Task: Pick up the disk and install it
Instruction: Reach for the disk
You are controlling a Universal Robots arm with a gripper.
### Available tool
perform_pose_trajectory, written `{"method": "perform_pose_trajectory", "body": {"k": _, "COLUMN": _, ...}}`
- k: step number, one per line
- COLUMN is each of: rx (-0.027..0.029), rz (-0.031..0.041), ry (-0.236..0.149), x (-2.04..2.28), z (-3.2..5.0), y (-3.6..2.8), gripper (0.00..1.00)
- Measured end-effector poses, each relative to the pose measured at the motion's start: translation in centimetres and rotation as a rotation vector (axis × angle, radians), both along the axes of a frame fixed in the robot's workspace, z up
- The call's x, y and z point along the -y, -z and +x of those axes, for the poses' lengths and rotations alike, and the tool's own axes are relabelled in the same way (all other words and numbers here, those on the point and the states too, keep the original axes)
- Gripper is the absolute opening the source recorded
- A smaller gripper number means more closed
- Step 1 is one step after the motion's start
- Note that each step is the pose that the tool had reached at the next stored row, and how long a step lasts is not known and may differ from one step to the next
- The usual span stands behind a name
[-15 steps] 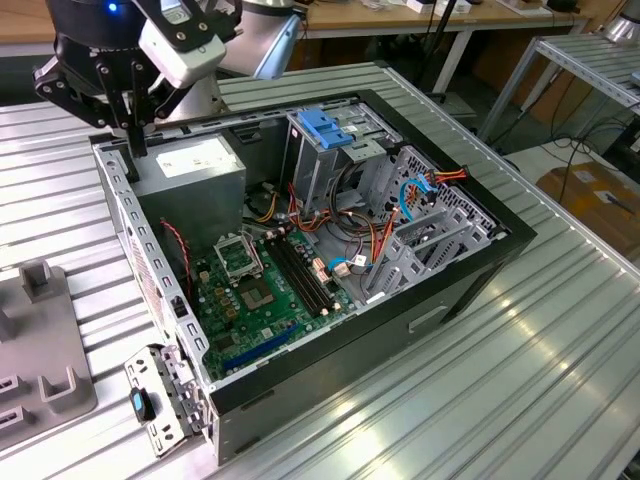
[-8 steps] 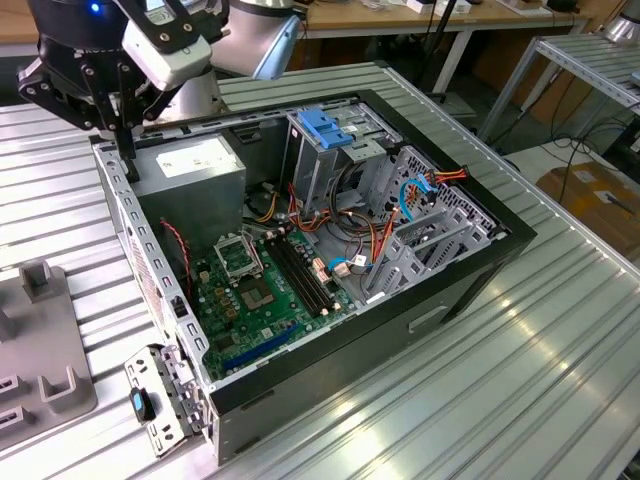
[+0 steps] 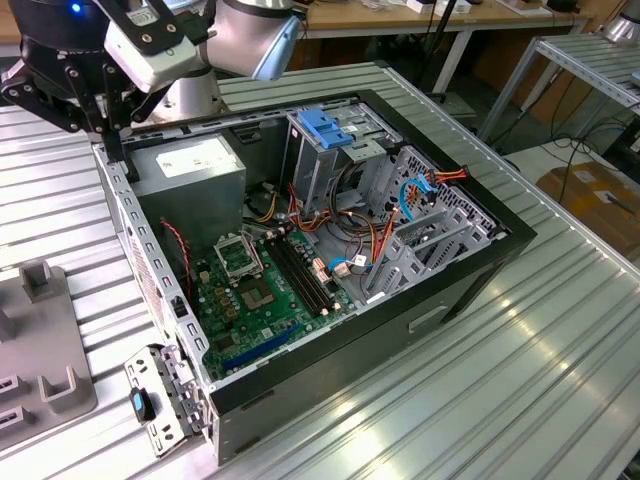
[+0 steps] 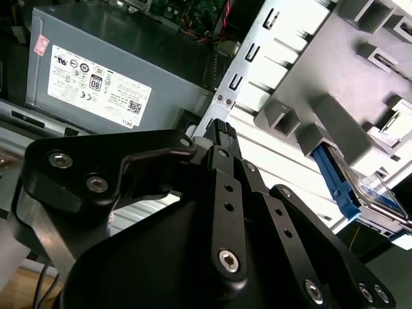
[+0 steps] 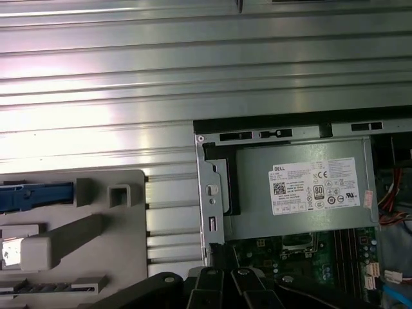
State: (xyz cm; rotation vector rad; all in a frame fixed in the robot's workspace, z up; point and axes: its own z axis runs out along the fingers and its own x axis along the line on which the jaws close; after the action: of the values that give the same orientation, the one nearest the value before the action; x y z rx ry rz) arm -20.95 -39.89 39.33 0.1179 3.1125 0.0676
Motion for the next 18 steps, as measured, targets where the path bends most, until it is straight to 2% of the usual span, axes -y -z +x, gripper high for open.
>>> {"method": "perform_pose_trajectory", "body": {"k": 5, "rx": 0.0, "rz": 0.0, "ry": 0.0, "x": 0.0, "z": -0.79, "y": 0.0, "gripper": 0.11}}
{"method": "perform_pose_trajectory", "body": {"k": 10, "rx": -0.0001, "rz": 0.0, "ry": 0.0, "x": 0.0, "z": -1.92, "y": 0.0, "gripper": 0.11}}
{"method": "perform_pose_trajectory", "body": {"k": 18, "rx": 0.0, "rz": 0.0, "ry": 0.0, "x": 0.0, "z": -2.97, "y": 0.01, "gripper": 0.11}}
